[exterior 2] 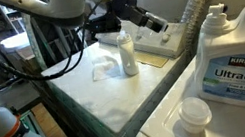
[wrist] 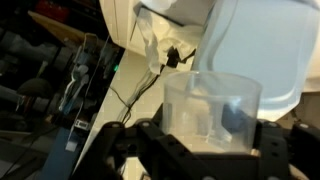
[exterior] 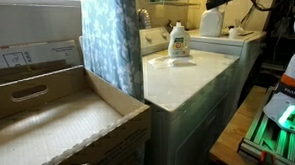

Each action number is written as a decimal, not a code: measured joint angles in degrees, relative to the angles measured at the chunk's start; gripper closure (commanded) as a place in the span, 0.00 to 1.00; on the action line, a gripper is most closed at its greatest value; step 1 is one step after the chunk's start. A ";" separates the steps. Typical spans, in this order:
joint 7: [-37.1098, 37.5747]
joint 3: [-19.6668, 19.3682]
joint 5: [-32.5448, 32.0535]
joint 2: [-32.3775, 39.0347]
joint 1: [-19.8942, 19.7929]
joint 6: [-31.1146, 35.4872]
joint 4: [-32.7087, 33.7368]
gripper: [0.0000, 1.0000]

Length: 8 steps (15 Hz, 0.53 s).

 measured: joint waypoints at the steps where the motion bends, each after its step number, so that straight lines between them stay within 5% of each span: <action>1: 2.31 -0.30 -4.20 0.76 0.07 0.00 1.10 0.41; 5: 2.91 -1.05 -4.92 1.30 1.11 -0.03 1.67 0.41; 6: 2.91 -1.05 -4.91 1.31 1.23 -0.04 1.67 0.66; 8: 2.91 -1.13 -4.91 1.31 1.35 -0.04 1.68 0.66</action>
